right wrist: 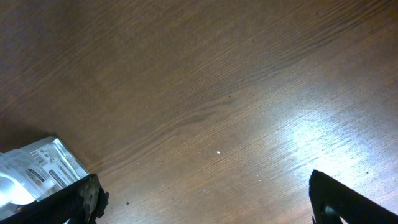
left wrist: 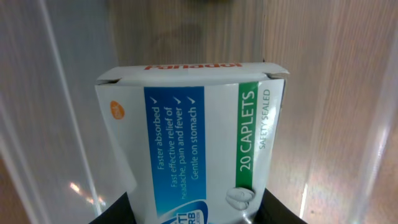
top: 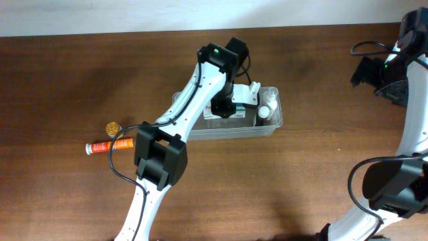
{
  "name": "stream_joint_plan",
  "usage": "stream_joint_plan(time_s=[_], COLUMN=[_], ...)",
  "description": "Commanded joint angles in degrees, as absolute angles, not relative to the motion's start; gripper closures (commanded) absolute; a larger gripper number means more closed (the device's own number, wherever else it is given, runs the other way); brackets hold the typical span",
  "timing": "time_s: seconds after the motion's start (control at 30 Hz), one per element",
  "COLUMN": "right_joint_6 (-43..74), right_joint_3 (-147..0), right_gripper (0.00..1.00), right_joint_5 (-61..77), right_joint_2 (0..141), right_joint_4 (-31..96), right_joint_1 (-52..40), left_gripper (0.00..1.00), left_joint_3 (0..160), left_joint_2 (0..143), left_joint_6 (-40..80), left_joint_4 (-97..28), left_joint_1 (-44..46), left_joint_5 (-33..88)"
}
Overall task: Pack container
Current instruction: 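Lift the Panadol box and carry it over the container, then lower the Panadol box into the container's front and open the left gripper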
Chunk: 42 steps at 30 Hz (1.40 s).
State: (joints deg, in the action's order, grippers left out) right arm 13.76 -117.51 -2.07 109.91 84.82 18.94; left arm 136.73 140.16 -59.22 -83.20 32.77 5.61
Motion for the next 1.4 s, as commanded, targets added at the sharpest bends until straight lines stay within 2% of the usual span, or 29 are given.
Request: stream_joint_plan(time_s=[0.0, 0.67, 0.9, 1.23, 1.37], right_joint_6=[14.5, 14.5, 14.5, 14.5, 14.5], right_joint_3=[-117.5, -117.5, -117.5, -117.5, -117.5], right_gripper=[0.02, 0.02, 0.02, 0.02, 0.02], right_joint_5=[-2.0, -2.0, -2.0, -2.0, -2.0], right_joint_2=[110.0, 110.0, 110.0, 110.0, 110.0], right_joint_4=[84.6, 84.6, 84.6, 84.6, 84.6], right_joint_1=[18.8, 18.8, 18.8, 18.8, 18.8], left_gripper=[0.58, 0.58, 0.42, 0.39, 0.39], left_joint_3=[136.7, 136.5, 136.5, 136.6, 136.9], left_joint_2=[142.0, 144.4, 144.4, 144.4, 144.2], left_joint_6=[-61.6, -61.6, -61.4, -60.9, -57.8], left_joint_4=[-82.4, -78.7, -78.7, -78.7, -78.9], left_joint_1=[33.7, 34.0, 34.0, 34.0, 34.0], left_joint_5=[6.7, 9.5, 9.5, 9.0, 4.4])
